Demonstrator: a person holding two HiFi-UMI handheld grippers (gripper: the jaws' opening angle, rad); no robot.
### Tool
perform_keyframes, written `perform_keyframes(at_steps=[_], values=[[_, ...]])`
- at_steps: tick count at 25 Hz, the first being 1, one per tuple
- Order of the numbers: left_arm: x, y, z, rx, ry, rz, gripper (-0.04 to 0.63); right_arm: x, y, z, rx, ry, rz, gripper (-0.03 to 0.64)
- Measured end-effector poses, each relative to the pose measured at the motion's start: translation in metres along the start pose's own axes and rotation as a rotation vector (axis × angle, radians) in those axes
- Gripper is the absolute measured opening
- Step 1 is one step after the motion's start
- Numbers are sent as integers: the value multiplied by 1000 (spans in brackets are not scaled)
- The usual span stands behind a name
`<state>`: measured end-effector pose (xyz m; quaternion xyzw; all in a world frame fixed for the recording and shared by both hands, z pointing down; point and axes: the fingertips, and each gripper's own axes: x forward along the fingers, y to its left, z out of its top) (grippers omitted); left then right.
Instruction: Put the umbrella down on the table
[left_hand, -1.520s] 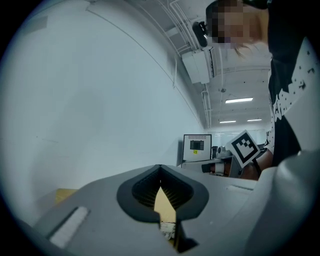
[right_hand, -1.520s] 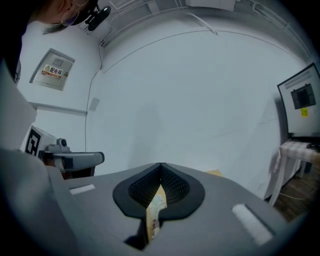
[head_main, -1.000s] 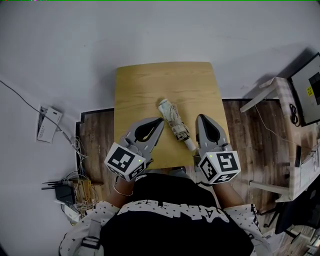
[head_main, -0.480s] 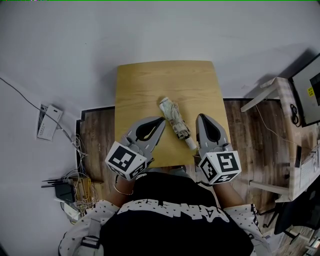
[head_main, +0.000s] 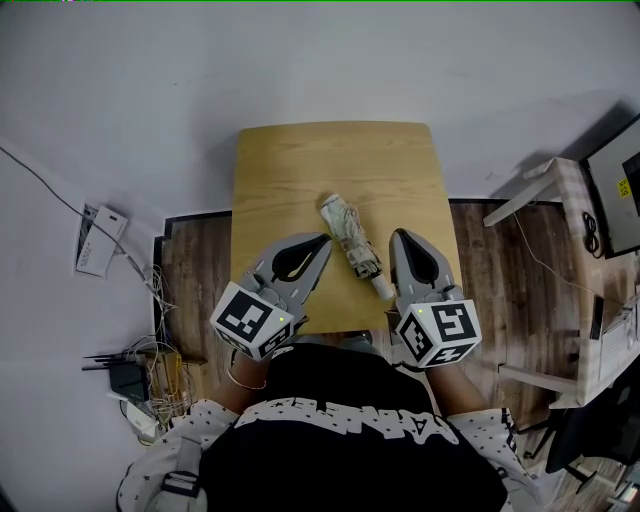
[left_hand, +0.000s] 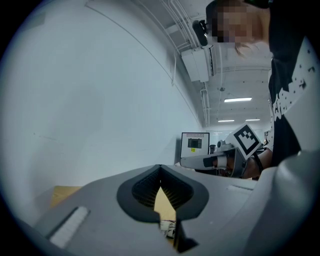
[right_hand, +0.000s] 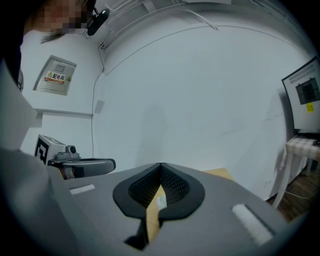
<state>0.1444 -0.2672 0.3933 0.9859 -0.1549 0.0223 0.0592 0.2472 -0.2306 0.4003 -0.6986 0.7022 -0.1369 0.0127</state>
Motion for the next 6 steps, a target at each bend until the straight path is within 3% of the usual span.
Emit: perform_keyframes(at_steps=[6], values=[[0,1,1,-1,3,1,-6,2,1,0,1,6,4,14]])
